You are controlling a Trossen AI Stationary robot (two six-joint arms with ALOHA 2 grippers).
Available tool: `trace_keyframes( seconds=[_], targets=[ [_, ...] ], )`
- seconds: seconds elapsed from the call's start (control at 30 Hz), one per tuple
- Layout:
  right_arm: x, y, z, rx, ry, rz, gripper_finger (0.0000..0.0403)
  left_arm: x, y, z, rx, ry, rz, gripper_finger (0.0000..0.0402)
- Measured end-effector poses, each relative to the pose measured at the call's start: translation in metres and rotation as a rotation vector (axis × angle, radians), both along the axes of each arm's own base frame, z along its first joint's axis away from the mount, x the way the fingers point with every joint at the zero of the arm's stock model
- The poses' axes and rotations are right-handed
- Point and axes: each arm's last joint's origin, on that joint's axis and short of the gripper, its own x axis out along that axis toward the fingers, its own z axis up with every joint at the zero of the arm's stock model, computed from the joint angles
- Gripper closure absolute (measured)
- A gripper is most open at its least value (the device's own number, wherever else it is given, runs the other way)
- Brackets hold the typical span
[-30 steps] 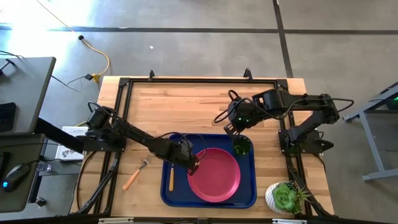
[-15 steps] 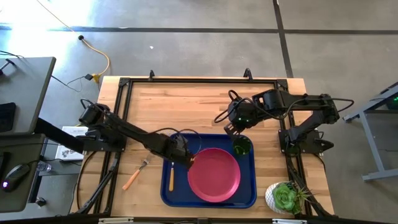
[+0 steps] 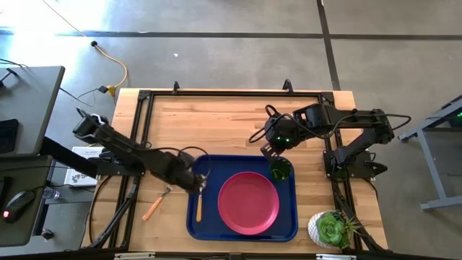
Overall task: Pick and place plate/cup/fork/spoon on tray
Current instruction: Put the yellow fork on the serving tray between the yellow spoon and pink plate
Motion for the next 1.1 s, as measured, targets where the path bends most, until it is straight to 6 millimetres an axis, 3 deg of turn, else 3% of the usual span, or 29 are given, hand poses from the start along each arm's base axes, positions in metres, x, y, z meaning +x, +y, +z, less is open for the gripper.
trace_keyframes(
  seconds=[0.23, 0.43, 0.7, 1.1],
  targets=[
    [0.000, 0.000, 0.000, 0.000, 0.000, 0.000, 0.0340, -0.032, -0.012, 0.017, -0.014, 0.044, 0.015, 0.0336],
    [0.000, 0.000, 0.000, 0.000, 0.000, 0.000, 0.0340, -0.048, -0.023, 0.018, -0.039, 0.125, -0.007, 0.0325],
    [0.000, 0.000, 0.000, 0.000, -0.003, 0.000, 0.0340, -0.069, -0.040, -0.007, -0.071, 0.200, 0.055, 0.0284],
    [0.001, 0.000, 0.000, 0.001, -0.005, -0.004, 0.0340, -0.086, -0.056, -0.046, -0.107, 0.147, 0.107, 0.0280]
  ],
)
